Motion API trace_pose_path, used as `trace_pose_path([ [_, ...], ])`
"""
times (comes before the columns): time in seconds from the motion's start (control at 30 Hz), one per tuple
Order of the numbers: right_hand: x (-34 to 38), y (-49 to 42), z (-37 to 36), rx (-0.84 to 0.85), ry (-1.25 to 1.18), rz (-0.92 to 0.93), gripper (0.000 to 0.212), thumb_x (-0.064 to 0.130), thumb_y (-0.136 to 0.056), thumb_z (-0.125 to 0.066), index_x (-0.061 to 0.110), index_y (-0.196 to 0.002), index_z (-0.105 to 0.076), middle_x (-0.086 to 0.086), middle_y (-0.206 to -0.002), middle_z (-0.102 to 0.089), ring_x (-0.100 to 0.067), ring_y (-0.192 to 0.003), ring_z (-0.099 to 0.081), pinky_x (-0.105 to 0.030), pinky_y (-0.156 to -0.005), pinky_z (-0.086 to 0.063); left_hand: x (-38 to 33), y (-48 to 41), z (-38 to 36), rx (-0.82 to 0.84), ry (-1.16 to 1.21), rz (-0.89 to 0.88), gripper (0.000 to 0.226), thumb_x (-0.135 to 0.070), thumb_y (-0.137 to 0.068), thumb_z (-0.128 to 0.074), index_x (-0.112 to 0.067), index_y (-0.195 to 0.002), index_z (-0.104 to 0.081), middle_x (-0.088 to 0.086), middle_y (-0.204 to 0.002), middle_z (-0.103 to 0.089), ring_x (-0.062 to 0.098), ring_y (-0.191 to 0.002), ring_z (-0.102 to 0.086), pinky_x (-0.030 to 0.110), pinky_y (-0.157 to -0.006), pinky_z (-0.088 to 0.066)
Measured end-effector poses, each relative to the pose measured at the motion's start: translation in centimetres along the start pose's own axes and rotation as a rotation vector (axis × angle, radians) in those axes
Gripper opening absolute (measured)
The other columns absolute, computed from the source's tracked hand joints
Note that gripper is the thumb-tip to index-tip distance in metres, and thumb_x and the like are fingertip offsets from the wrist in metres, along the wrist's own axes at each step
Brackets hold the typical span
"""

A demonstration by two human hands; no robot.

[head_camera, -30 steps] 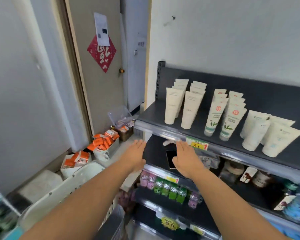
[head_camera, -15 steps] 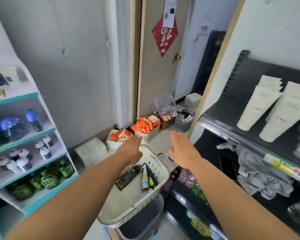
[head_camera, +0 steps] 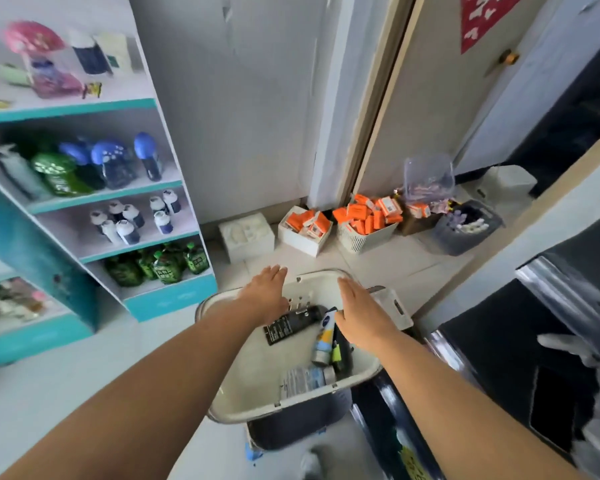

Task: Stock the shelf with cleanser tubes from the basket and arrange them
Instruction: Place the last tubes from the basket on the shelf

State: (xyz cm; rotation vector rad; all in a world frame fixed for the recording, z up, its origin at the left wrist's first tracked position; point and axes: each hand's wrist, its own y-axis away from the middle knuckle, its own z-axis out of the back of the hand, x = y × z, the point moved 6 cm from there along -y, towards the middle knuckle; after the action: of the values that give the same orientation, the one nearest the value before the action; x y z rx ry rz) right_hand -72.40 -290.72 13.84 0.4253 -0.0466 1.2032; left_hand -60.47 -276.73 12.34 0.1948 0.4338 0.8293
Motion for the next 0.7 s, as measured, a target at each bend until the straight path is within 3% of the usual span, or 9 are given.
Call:
trace_pose_path([
  [0.2, -3.4, -2.2, -4.8, 0.142, -0.078, -0.041, 0.064, 0.027, -0.101, -0.038, 0.01, -0.155, -0.007, -0.007, -0.162, -0.011, -0.022, -0.149, -0.013, -0.037, -0.121, -0.016, 0.0, -1.7, -4.7, 0.063, 0.044, 0.06, 0.068, -0.027, -0.099, -0.043, -0.013, -0.155, -0.007, 0.005, -0.163, -0.004, 0.022, -0.15, -0.003, 0.038, -0.119, -0.009],
  [0.27, -4.4, -2.7, -6.4, 0.177, -0.126, -0.084, 0.061, 0.024, -0.1, -0.042, 0.008, -0.152, -0.016, -0.01, -0.157, -0.025, -0.025, -0.144, -0.025, -0.035, -0.116, -0.023, 0.6, -2.3, -6.7, 0.105, 0.054, 0.078, 0.068, -0.027, -0.099, -0.045, -0.013, -0.155, -0.008, 0.006, -0.162, -0.005, 0.023, -0.15, -0.004, 0.038, -0.119, -0.011],
  [0.4, -5.6, -3.8, -9.6, 0.192, -0.172, -0.145, 0.04, 0.017, -0.093, -0.052, 0.015, -0.131, -0.042, -0.008, -0.126, -0.054, -0.027, -0.118, -0.053, -0.037, -0.098, -0.045, 1.9, -3.6, -10.7, 0.173, 0.043, 0.094, 0.072, -0.024, -0.094, -0.05, -0.015, -0.154, -0.011, 0.007, -0.161, -0.012, 0.025, -0.149, -0.01, 0.039, -0.121, -0.013],
  [0.53, -5.0, -5.3, -11.8, 0.129, 0.071, -0.134, 0.048, 0.01, -0.088, -0.059, 0.009, -0.133, -0.042, -0.009, -0.131, -0.05, -0.025, -0.123, -0.048, -0.035, -0.107, -0.037, 3.2, -4.7, -14.2, 0.234, -0.005, 0.104, 0.076, -0.027, -0.09, -0.056, -0.013, -0.153, -0.016, 0.01, -0.159, -0.018, 0.028, -0.147, -0.018, 0.04, -0.119, -0.02],
  [0.6, -4.6, -5.8, -13.0, 0.136, 0.157, -0.143, 0.045, 0.007, -0.09, -0.055, 0.007, -0.133, -0.041, -0.011, -0.131, -0.05, -0.025, -0.121, -0.05, -0.035, -0.105, -0.039, 3.9, -5.0, -15.9, 0.262, 0.004, 0.12, 0.077, -0.028, -0.089, -0.058, -0.014, -0.153, -0.017, 0.011, -0.159, -0.02, 0.028, -0.146, -0.019, 0.039, -0.118, -0.022],
  [0.7, -6.8, -6.3, -16.3, 0.302, 0.093, -0.399, 0.036, 0.007, -0.095, -0.048, 0.005, -0.13, -0.044, -0.014, -0.132, -0.053, -0.027, -0.12, -0.054, -0.034, -0.095, -0.045, 4.9, -5.6, -17.7, 0.275, 0.025, 0.138, 0.077, -0.027, -0.089, -0.057, -0.015, -0.153, -0.017, 0.012, -0.158, -0.02, 0.028, -0.146, -0.019, 0.038, -0.118, -0.022],
])
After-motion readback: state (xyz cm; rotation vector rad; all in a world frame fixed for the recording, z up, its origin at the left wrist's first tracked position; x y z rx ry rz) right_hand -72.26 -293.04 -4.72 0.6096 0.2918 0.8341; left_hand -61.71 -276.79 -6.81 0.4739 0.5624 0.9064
